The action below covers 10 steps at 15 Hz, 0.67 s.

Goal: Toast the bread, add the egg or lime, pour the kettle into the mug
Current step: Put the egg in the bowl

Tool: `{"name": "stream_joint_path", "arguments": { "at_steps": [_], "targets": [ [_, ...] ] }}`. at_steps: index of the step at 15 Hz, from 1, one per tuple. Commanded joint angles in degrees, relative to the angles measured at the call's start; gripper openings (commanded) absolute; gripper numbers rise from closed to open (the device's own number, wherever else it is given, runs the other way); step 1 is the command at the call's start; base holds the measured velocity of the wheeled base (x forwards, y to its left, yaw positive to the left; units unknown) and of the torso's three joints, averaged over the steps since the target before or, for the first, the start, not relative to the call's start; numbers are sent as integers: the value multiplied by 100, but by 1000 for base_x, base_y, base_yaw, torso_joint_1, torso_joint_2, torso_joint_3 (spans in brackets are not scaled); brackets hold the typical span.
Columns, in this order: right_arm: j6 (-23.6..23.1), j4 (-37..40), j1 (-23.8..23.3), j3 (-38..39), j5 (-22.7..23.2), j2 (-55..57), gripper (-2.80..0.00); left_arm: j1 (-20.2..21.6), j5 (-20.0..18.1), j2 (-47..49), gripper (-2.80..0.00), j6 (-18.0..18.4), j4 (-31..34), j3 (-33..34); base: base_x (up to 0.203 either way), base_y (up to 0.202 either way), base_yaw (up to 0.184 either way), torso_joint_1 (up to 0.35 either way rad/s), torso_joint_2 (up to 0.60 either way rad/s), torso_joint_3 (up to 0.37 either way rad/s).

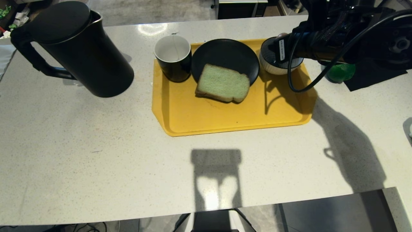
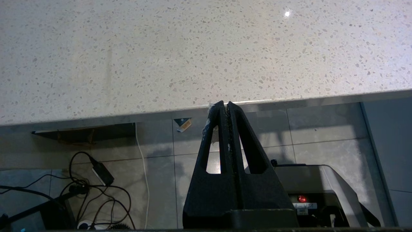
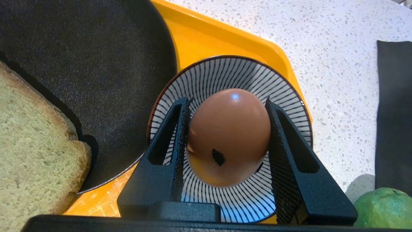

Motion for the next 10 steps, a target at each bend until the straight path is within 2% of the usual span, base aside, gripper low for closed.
{"name": "stream_joint_path", "arguments": {
  "at_steps": [1, 10],
  "targets": [
    [-48, 5, 2, 13, -11, 22, -280, 1, 4, -4, -280, -5, -3, 88, 0, 0, 0, 0, 0, 0],
    [-234, 5, 10, 18, -16, 140, -280, 1, 4, -4, -280, -5, -3, 88, 0, 0, 0, 0, 0, 0]
  ]
}}
